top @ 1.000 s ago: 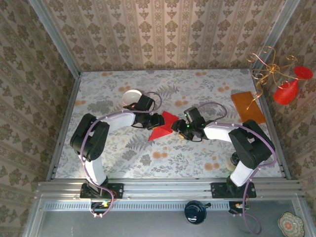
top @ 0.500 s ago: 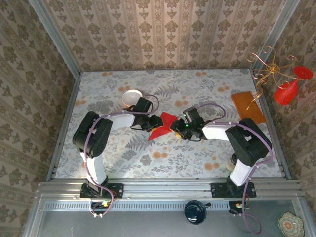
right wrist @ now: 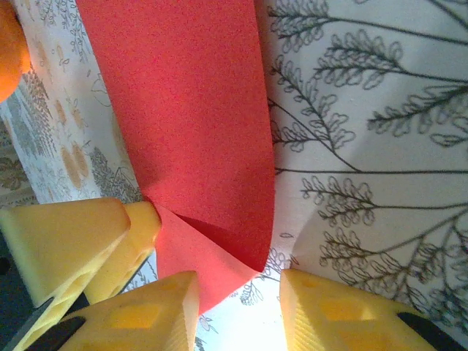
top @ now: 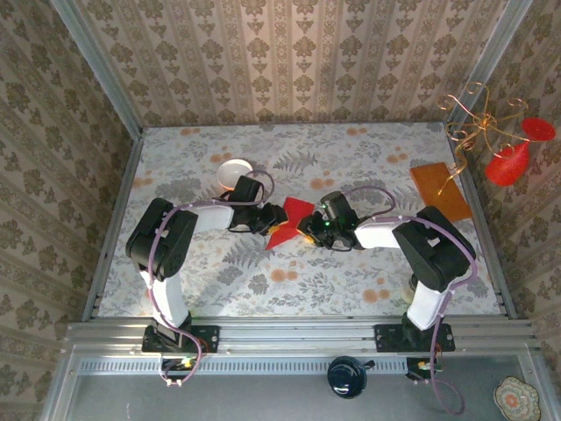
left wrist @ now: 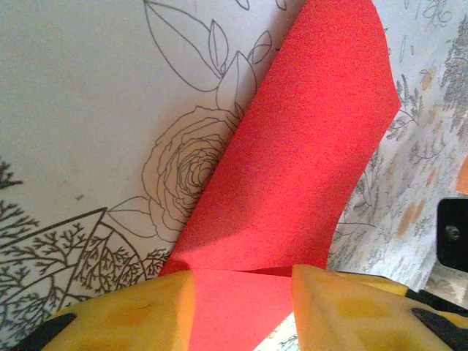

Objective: Fold a paper plane with a square sheet of paper (pick it up from the middle)
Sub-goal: Fold the wing for the fifth time at the center of the table.

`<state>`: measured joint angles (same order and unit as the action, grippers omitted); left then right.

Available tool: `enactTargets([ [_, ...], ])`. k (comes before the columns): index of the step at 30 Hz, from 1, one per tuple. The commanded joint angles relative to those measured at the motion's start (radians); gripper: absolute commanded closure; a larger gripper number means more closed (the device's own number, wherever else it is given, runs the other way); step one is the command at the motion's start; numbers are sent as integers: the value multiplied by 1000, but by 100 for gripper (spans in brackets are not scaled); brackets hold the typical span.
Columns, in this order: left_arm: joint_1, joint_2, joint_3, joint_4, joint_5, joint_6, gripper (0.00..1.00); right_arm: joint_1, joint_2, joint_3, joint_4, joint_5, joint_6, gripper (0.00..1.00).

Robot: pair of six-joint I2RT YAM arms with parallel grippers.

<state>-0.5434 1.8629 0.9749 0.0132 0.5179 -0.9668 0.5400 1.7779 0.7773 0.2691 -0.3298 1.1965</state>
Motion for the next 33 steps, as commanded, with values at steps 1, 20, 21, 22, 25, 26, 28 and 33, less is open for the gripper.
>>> enactTargets([
  [1,6,21,-41,-13,-6,-33,58,3,30,15,44,0,19,64],
  [20,19,13,-47,2,13,-47,58,-8,33,-14,177,37,37,74],
  [21,19,12,-45,2,14,-47,58,-8,32,-13,179,37,37,75],
  [22,19,12,-45,1,13,-46,57,-8,35,-11,176,37,36,77],
  [25,24,9,-38,-5,23,-30,56,-8,33,-5,143,54,40,83],
  [26,28,7,-34,-9,24,-20,55,-8,30,2,114,64,36,85],
  [28,36,0,-19,-32,28,8,55,-8,23,11,68,86,25,91],
  [33,33,-59,14,-78,16,101,50,-8,-4,11,50,111,11,100],
])
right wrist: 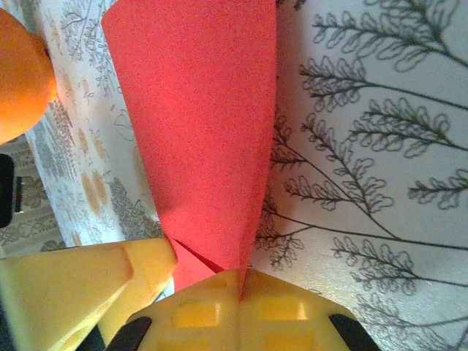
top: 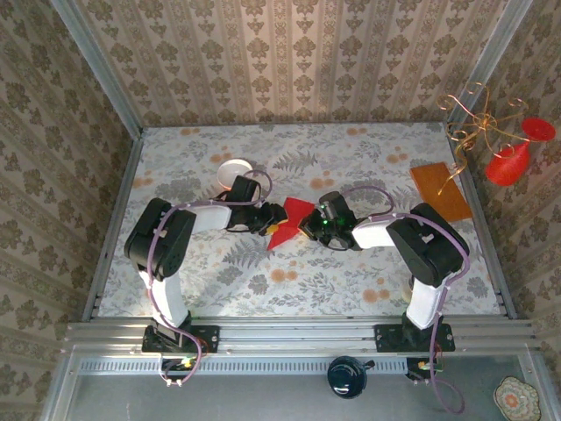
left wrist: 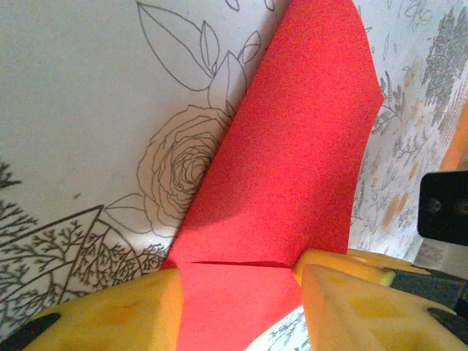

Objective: Fold a paper plane with a square sheet of paper (pick it up from the middle)
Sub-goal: Fold the wing for the fifth time at the center of the table.

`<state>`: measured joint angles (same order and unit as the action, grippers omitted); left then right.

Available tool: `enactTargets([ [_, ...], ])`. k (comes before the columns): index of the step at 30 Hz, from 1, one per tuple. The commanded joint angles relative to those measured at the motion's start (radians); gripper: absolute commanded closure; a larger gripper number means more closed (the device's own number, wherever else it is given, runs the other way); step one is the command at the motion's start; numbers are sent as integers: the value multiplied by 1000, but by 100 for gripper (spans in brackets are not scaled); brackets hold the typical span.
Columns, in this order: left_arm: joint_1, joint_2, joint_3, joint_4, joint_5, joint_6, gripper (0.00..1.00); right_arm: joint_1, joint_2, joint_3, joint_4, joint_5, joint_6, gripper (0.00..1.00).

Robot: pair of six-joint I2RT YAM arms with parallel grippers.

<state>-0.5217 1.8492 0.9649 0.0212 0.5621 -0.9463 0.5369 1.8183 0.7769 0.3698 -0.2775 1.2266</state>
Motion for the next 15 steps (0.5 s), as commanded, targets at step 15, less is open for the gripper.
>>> enactTargets([
  [15,-160,-246,14,-180,-342,708,29,-45,-216,-62,-125,44,64,100],
])
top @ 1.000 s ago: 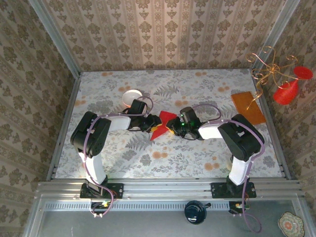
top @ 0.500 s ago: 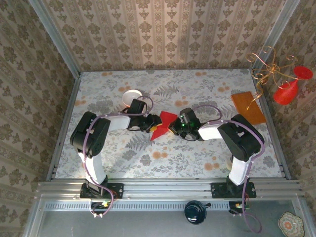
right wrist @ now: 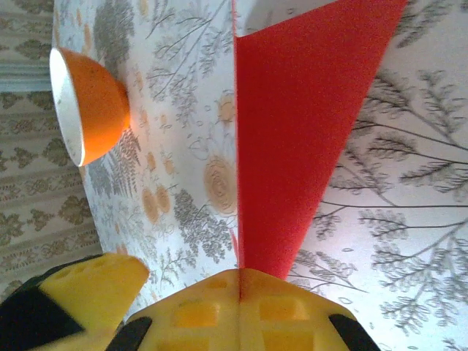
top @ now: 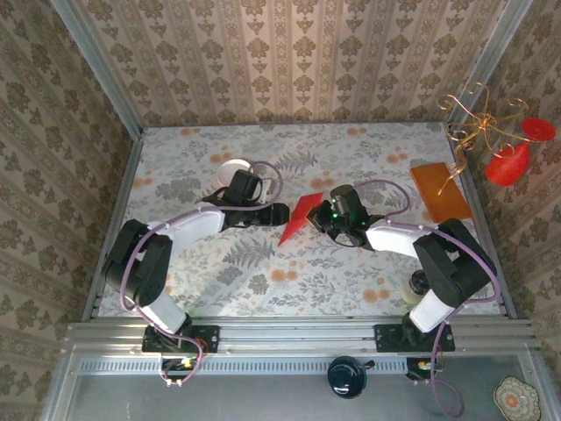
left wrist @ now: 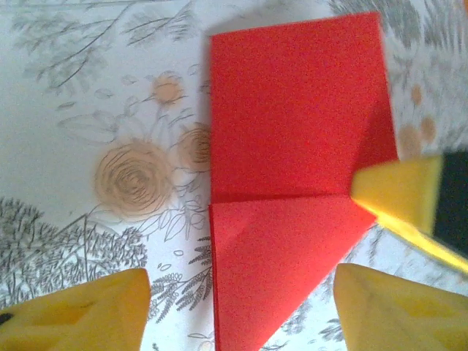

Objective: Fold a paper plane with a square sheet of paper (pick it up from the middle)
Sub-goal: Fold the wing for the fifth time at the center of the table.

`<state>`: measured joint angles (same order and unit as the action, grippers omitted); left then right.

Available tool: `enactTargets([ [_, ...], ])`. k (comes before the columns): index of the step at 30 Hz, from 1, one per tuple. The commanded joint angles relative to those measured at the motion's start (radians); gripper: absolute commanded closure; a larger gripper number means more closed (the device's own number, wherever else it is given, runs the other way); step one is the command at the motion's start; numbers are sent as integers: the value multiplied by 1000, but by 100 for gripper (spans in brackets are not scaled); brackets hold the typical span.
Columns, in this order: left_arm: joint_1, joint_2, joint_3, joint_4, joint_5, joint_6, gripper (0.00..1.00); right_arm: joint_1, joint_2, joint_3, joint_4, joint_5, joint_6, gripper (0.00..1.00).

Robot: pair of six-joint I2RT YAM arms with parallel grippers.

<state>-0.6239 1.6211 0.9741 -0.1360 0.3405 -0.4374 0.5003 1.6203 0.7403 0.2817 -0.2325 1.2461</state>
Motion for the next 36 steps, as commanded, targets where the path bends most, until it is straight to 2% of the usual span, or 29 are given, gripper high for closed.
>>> enactTargets([
  [1,-81,-15,-2,-6,-146,240,28,-10,-22,-30,-31,-5,56,100],
  [6,-159,-1,-38,93,-211,367,27,-26,-47,-37,-56,-20,83,99],
  [9,-187,11,-58,153,-213,444,34,-39,-60,-52,-48,-33,100,99],
  [13,-247,40,-65,193,-290,532,35,-58,-70,-60,-39,-57,117,99],
  [19,-290,76,-82,284,-331,614,36,-71,-66,-71,-11,-82,137,100],
  [25,-293,105,-122,397,-344,644,46,-75,-69,-84,5,-82,148,100],
  [36,-293,150,-141,456,-327,637,56,-80,-70,-92,23,-90,161,99],
])
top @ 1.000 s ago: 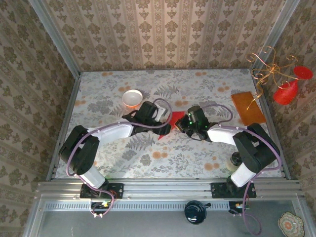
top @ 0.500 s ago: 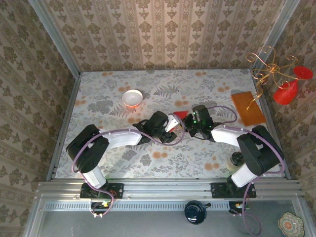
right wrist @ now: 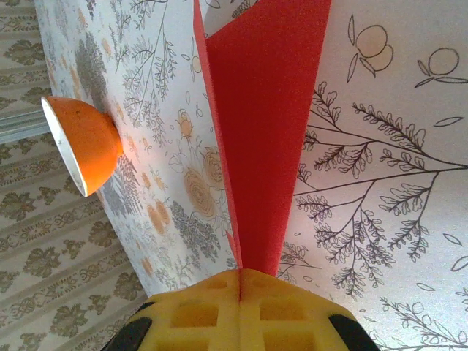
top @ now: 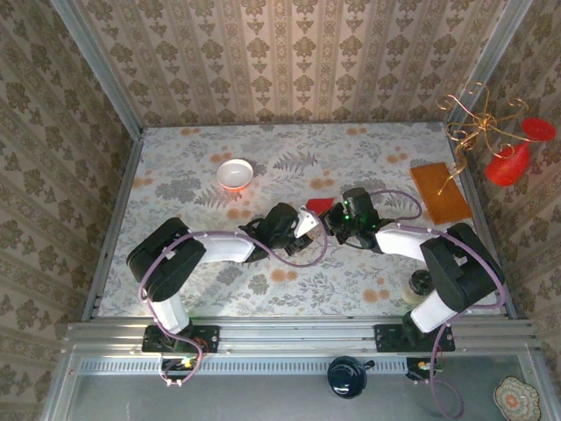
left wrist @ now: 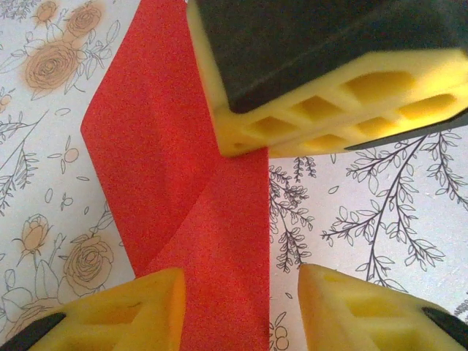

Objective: Fold a paper plane with a square sheet of paper (pick it up from the middle)
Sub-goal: Fold the wing for the fifth time at the center of the table.

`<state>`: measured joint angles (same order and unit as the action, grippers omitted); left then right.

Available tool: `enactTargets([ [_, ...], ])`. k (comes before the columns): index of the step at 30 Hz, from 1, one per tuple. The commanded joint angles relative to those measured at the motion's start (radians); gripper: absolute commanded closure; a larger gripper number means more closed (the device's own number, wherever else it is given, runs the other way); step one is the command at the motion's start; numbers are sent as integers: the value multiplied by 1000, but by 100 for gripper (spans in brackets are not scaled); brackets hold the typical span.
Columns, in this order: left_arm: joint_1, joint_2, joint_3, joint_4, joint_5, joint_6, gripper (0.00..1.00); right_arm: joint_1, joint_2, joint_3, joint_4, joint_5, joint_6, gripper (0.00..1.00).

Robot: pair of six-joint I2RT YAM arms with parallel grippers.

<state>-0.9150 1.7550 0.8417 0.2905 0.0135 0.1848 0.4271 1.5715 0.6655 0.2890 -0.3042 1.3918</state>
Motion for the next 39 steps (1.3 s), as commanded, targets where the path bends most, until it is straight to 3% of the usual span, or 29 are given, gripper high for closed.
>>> enactTargets([
  [1,-2,21,-5,26,1,16,56,-6,-21,-17,14,-21,13,99],
  [13,-2,41,2,33,-6,3,72,-7,-16,-8,0,-33,5,95],
  [15,-2,41,2,33,-3,-4,75,-8,-16,-4,-13,-33,-6,86],
  [20,-1,47,-1,33,9,-17,79,-30,-44,2,-77,-18,-64,51],
  [24,0,52,-4,36,28,-31,80,-65,-94,6,-159,9,-133,38],
  [32,15,64,-7,48,101,-77,83,-119,-218,3,-300,98,-243,34],
  [39,50,88,-7,50,222,-167,86,-130,-237,-24,-317,111,-266,33],
])
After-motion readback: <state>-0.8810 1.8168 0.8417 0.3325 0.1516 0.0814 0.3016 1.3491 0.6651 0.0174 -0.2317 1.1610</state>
